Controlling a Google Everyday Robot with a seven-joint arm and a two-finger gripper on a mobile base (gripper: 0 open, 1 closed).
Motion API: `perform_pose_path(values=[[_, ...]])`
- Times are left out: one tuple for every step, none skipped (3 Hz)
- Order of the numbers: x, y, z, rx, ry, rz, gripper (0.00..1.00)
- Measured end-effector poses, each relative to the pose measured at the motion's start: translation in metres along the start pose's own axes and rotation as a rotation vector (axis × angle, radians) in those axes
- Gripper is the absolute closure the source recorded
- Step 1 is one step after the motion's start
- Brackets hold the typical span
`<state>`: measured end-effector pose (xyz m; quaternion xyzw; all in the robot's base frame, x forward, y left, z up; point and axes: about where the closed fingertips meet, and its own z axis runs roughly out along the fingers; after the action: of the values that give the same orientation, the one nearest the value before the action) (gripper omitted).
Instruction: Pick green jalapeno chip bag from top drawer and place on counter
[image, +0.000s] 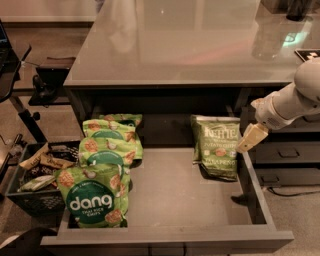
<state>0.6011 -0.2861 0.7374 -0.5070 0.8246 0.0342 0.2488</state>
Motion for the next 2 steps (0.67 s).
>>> perform_pose_path(values=[[-0.002,0.001,0.02,-0.023,-0.013,0.008,0.0],[-0.011,0.005,0.04,-0.049,-0.033,-0.025,0.0]])
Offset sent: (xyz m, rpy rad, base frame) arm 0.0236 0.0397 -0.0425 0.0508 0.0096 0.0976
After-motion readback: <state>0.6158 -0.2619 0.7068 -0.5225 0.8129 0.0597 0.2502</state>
